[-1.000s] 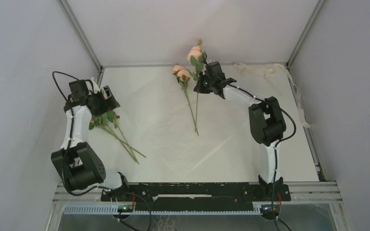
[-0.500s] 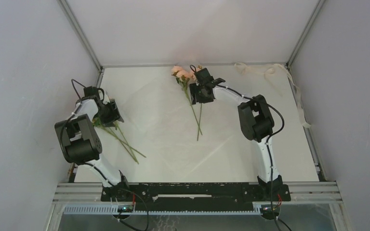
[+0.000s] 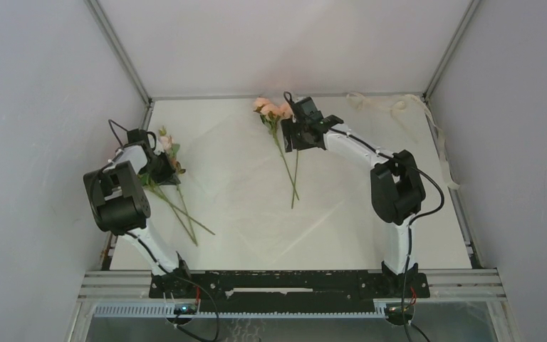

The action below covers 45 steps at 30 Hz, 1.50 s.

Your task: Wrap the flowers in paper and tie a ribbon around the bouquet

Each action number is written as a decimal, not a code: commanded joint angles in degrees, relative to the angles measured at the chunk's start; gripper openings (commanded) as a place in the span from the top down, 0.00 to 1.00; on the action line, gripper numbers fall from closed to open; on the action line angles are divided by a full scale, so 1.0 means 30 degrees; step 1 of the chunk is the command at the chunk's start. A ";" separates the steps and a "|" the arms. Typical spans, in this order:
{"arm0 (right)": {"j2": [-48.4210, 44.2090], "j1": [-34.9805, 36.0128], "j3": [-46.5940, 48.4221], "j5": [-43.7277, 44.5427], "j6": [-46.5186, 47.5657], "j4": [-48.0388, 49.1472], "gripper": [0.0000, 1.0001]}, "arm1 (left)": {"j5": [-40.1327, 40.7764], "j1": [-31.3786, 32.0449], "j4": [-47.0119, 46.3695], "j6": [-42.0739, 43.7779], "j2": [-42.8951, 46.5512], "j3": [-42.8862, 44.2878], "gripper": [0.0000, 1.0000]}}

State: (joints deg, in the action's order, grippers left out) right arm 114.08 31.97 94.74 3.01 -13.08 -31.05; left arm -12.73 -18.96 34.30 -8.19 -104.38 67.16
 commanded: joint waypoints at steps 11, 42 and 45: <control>-0.5294 0.4558 -0.3598 -1.0975 0.1001 1.0355 0.00 | -0.9273 -0.0549 -0.1646 -0.2831 1.1723 0.0657 1.00; -0.1988 0.5277 -0.1554 -0.5310 -0.4283 1.2004 1.00 | -0.9249 0.4655 -0.0211 -0.3928 1.3267 0.0597 0.46; -0.2612 0.3482 -0.2373 -0.4672 -0.4049 1.0005 1.00 | -0.5104 0.2254 0.1395 -0.2449 1.2571 0.0083 0.13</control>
State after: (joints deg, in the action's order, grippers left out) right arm 110.21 50.76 90.17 -15.77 -24.32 5.96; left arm -39.97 -5.58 31.00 -20.97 -64.88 66.57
